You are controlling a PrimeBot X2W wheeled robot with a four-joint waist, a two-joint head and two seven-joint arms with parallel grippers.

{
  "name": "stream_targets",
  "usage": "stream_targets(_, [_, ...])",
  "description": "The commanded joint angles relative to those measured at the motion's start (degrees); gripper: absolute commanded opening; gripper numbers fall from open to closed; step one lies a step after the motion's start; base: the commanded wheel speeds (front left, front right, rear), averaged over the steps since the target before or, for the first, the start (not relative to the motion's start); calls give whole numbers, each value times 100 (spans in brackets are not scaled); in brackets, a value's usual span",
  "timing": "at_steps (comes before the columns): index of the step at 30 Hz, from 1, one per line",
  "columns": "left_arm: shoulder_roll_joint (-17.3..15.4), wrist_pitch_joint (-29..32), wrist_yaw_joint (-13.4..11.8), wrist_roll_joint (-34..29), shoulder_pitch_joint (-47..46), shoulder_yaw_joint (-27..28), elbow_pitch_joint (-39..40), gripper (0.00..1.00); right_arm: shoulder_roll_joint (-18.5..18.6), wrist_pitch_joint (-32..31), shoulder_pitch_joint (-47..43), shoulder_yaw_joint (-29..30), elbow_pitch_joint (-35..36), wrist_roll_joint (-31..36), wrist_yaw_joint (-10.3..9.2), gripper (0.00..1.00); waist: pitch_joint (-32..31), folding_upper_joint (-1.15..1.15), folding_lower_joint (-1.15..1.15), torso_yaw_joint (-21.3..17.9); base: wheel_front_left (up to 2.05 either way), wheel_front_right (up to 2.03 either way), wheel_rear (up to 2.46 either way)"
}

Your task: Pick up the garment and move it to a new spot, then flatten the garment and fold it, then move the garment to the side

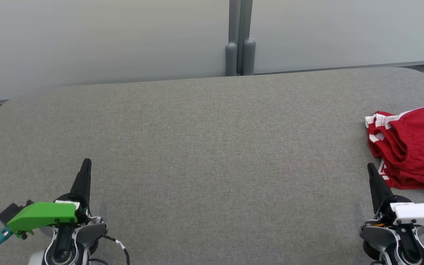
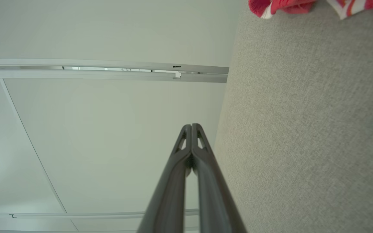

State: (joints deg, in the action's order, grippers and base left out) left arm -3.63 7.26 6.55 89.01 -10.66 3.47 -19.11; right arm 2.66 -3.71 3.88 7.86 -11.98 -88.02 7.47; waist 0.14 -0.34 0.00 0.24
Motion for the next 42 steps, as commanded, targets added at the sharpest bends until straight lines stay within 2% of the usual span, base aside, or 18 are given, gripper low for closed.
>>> stream_targets(1, [16, 34, 54, 90, -104, 50, -20, 0, 35, -27, 82, 18, -8, -132, 4, 0, 1, 32, 0, -4, 0, 0, 0])
stream_targets(10, [68, 137, 121, 350, -155, 157, -54, 0, 36, -77, 90, 45, -33, -465, 3, 0, 4, 34, 0, -25, 0, 0, 0])
stream_targets(42, [75, 150, 110, 315, -144, 165, -52, 0, 35, -69, 85, 42, -32, -464, 3, 0, 4, 34, 0, -26, 0, 0, 0])
